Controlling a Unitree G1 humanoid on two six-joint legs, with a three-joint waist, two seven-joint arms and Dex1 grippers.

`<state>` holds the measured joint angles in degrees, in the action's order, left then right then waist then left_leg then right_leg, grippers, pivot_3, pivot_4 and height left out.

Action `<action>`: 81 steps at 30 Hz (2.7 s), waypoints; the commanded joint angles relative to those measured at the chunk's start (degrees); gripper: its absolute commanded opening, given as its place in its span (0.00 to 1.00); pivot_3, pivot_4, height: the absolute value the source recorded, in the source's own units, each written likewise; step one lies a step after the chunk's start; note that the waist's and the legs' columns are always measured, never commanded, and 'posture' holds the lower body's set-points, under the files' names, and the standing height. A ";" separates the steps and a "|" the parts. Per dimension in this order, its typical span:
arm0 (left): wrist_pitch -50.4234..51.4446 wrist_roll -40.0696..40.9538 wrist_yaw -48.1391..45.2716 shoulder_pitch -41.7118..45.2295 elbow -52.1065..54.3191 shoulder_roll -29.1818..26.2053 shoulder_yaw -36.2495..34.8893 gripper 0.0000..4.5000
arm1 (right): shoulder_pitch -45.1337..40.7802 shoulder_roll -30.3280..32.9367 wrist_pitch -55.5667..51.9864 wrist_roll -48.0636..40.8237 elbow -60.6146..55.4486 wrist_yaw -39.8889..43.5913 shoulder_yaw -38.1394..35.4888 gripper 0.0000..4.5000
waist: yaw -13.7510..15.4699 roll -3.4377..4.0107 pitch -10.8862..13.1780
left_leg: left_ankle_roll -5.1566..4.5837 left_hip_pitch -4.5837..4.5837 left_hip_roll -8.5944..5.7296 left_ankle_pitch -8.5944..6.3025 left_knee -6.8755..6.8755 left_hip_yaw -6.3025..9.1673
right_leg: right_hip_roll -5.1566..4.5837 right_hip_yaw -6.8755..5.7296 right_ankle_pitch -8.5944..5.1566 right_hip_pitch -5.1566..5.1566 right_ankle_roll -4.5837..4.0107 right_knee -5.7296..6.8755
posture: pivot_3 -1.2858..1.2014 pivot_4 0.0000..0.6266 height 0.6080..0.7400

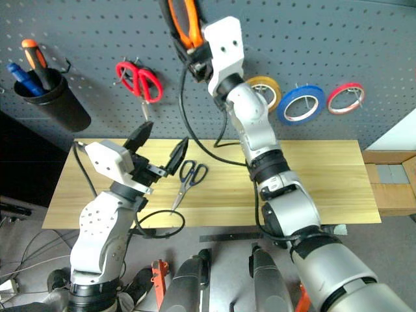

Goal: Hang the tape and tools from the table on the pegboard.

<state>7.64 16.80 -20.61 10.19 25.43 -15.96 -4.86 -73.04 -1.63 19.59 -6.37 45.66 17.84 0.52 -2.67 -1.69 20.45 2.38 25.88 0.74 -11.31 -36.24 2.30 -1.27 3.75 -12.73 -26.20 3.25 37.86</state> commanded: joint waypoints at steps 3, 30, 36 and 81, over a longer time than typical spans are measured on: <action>-0.08 0.42 0.37 0.03 3.54 -0.19 -0.17 1.00 | -1.43 -0.20 4.96 1.90 0.62 -3.10 -0.71 0.52 | 0.02 0.00 0.00 | 0.00 0.00 0.00 0.00 -0.03 0.01 | 0.01 0.00 0.00 0.00 0.00 0.02 | 0.53 0.56 1.00; 0.42 -0.10 2.21 -0.70 2.85 -0.03 -1.04 1.00 | 4.59 -1.18 -1.57 6.73 -3.82 -3.63 2.82 0.97 | 0.01 0.00 0.00 | 0.02 -0.05 -0.01 0.01 -0.14 0.01 | 0.09 0.00 0.01 0.01 -0.04 0.13 | 0.53 0.55 1.00; 6.00 2.79 4.38 -1.47 2.98 -0.08 -3.43 1.00 | 11.24 0.69 -4.59 6.60 -16.08 -1.51 3.53 0.99 | 0.48 0.00 0.00 | 0.02 -0.04 0.01 0.01 -0.17 0.04 | 0.08 0.00 0.01 0.03 -0.05 0.12 | 0.53 0.56 1.00; 52.89 -6.02 2.24 22.31 -32.07 -7.45 13.01 1.00 | 55.25 26.92 -54.97 -13.87 -67.45 22.86 14.03 0.99 | 0.49 -0.02 0.01 | 0.03 -0.05 -0.07 0.02 -0.72 0.33 | 0.19 -0.16 -0.10 0.35 0.16 0.15 | 0.50 0.58 1.00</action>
<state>60.87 11.60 -18.17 32.04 -6.63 -23.42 7.81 -18.55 25.49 -35.75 -19.84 -19.40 40.89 14.70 -2.19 -1.70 20.46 2.41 25.83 0.66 -11.30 -36.96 2.62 -1.08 3.60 -12.83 -25.86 3.41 38.00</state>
